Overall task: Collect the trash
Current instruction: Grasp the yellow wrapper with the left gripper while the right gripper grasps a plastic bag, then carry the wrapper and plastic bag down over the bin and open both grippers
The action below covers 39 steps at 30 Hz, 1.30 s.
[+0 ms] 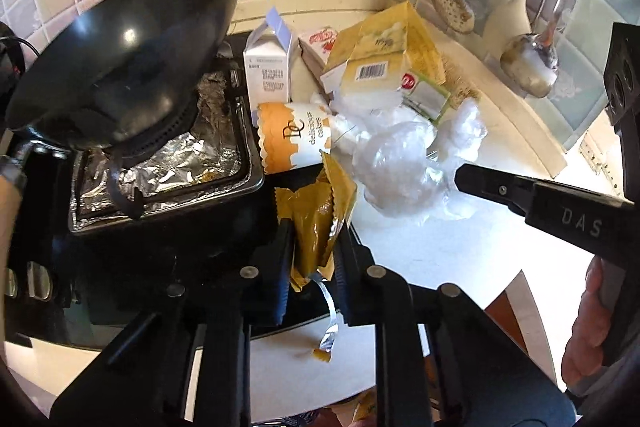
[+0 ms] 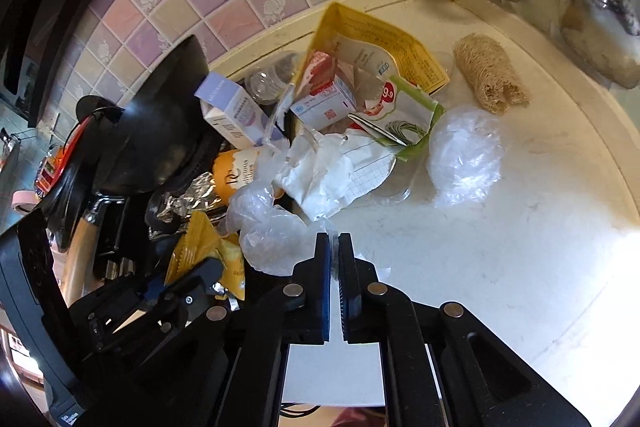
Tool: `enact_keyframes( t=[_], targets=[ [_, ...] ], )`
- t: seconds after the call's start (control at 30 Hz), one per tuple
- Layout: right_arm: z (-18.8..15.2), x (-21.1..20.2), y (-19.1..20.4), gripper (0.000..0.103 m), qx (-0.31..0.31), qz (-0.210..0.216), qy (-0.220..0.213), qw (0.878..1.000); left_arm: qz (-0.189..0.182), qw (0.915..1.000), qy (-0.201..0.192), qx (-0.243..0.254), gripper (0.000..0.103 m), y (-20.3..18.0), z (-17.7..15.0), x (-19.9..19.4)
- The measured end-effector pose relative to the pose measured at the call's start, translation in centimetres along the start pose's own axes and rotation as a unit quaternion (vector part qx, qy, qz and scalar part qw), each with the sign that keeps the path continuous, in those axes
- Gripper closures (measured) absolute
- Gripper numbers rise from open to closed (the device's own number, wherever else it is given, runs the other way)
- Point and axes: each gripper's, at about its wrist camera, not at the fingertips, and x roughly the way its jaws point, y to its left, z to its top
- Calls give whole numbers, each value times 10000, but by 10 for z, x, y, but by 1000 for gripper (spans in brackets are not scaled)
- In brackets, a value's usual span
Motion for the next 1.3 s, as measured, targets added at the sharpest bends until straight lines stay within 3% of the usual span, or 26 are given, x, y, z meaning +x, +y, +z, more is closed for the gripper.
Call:
enact_keyframes(
  t=[0.37, 0.67, 0.87, 1.3],
  targets=[
    [-36, -102, 8, 100, -299, 170, -352, 9988, 30, 9993, -332, -196, 89, -11, -18, -74],
    [-101, -167, 14, 100, -695, 223, -223, 9971, 53, 9976, -574, -373, 89, -34, -66, -140],
    [-158, -180, 7, 100, -910, 226, 128, 9955, 83, 9982, -468, -372, 89, -58, -117, -165],
    [-241, -153, -21, 100, -563, 43, 882, 9945, 81, 9990, 300, -327, 89, -74, -205, -149]
  ],
)
